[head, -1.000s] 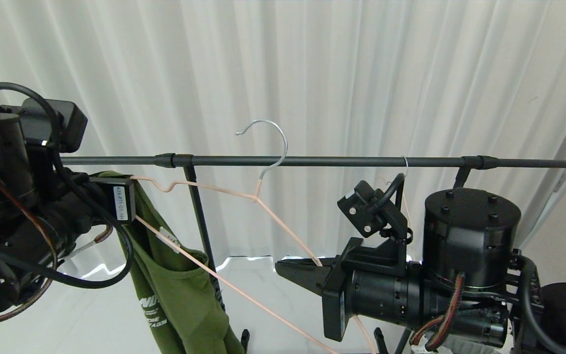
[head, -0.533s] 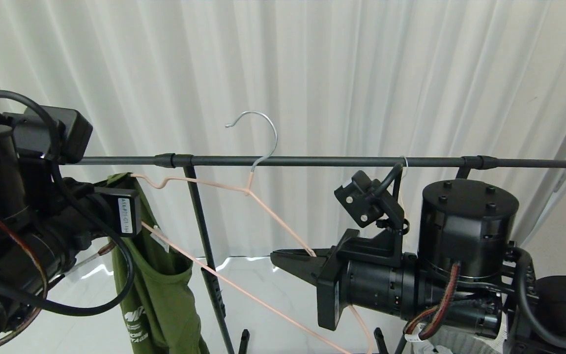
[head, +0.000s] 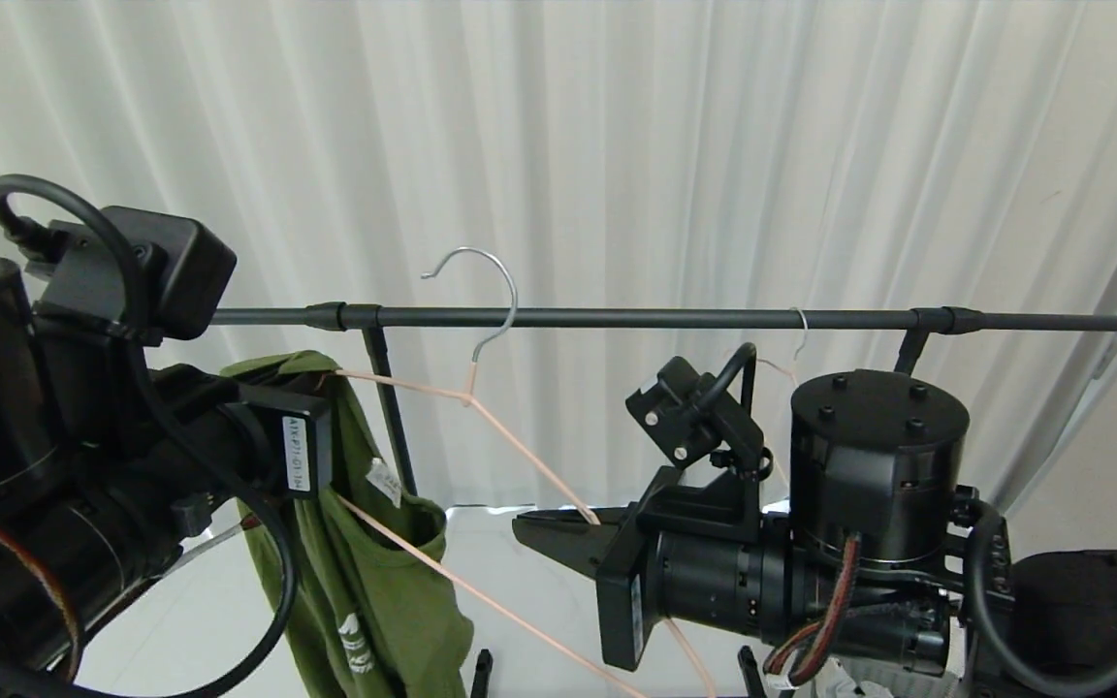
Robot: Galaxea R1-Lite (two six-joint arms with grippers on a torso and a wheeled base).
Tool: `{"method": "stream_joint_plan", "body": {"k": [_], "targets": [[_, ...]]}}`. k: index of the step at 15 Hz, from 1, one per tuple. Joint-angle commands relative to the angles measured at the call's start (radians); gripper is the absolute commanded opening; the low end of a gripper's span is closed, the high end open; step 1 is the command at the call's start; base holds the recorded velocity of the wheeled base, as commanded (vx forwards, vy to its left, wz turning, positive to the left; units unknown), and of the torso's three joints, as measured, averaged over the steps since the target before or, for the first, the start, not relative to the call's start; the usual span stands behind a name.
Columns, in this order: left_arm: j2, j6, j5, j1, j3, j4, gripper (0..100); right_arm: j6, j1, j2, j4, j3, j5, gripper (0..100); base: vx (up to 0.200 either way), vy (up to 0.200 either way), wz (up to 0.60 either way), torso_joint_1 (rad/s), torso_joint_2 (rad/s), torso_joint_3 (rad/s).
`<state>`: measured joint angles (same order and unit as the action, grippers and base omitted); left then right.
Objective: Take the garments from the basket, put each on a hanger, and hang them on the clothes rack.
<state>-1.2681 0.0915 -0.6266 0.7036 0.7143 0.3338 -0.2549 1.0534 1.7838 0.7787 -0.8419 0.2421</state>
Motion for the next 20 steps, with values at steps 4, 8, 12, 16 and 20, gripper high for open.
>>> {"method": "stream_joint_plan", "body": {"k": [4, 8, 12, 16, 20], "targets": [[0.006, 0.001, 0.100, 0.048, 0.004, 0.001, 0, 0.009, 0.023, 0.016, 0.001, 0.001, -0.003, 0, 0.000, 0.000, 0.00, 0.000, 0.00, 0.000], [0.041, 0.002, 0.252, 0.051, 0.004, 0.002, 0, 0.042, 0.031, 0.028, 0.001, 0.000, -0.001, 0, 0.000, 0.000, 0.00, 0.000, 0.00, 0.000], [0.093, 0.002, 0.384, 0.053, -0.010, 0.002, 0, 0.039, 0.031, 0.042, 0.068, 0.006, -0.004, 0, 0.000, 0.000, 0.00, 0.000, 0.00, 0.000], [0.150, 0.007, 0.407, 0.051, -0.059, 0.002, 0, 0.039, 0.023, 0.023, 0.093, 0.007, -0.006, 0, 0.000, 0.000, 0.00, 0.000, 0.00, 0.000], [0.187, 0.010, 0.404, 0.046, -0.095, 0.001, 0, 0.042, 0.020, 0.009, 0.094, 0.007, -0.006, 0, 0.000, 0.000, 0.00, 0.000, 0.00, 0.000]]}}
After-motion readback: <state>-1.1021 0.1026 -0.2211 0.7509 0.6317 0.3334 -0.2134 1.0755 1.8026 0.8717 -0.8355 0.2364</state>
